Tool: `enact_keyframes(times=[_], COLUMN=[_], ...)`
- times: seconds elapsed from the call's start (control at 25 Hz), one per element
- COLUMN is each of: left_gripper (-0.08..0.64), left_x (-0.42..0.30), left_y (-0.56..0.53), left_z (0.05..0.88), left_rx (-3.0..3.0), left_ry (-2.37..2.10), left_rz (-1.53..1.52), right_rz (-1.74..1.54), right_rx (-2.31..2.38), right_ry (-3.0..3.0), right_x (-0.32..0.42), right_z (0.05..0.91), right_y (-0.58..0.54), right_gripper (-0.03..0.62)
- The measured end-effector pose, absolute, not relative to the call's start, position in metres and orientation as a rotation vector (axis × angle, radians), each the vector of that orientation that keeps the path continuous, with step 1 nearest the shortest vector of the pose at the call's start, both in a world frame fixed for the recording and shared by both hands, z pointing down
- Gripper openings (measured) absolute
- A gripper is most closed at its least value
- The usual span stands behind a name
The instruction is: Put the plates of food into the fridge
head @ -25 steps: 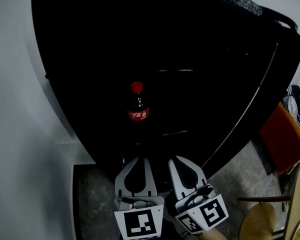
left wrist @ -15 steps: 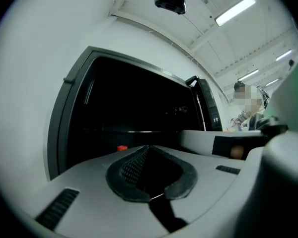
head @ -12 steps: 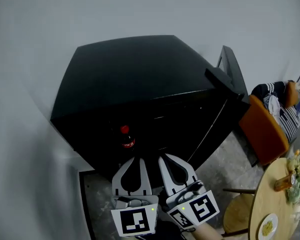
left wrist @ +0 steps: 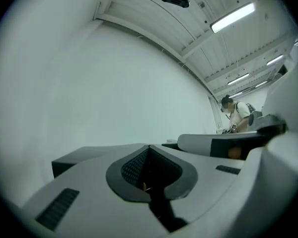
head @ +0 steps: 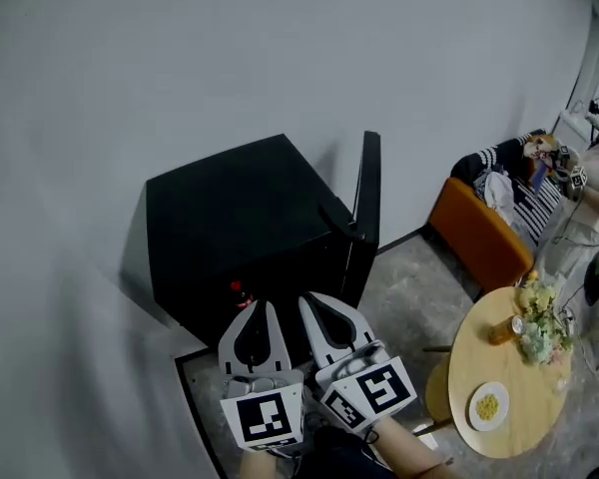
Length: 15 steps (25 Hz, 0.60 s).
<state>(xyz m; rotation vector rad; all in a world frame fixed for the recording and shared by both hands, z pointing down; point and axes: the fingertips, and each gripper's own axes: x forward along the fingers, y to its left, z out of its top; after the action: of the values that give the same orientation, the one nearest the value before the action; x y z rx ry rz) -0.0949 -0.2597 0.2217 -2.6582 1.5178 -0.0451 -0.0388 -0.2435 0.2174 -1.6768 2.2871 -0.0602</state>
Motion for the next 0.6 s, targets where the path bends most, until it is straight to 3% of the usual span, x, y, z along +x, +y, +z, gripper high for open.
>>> enact_keyframes(times=[0.24, 0.6], left_gripper=[0.008, 0.008], left_x=[-0.08, -0.03], left_y=[-0.234, -0.18], left_z=[0.165, 0.152], left_rx=[-2.662, -2.78], left_ry=[1.413, 1.209], left_rz=[0.032, 0.08], right_rz=[-0.032, -0.026], right_rx=[-1.768, -1.962], right_ry=[2.2, 2.055], right_x=[-0.02, 0.029], right_z=[0.164, 0.156], right_y=[-0.209, -0.145], right_gripper=[0.011, 0.011])
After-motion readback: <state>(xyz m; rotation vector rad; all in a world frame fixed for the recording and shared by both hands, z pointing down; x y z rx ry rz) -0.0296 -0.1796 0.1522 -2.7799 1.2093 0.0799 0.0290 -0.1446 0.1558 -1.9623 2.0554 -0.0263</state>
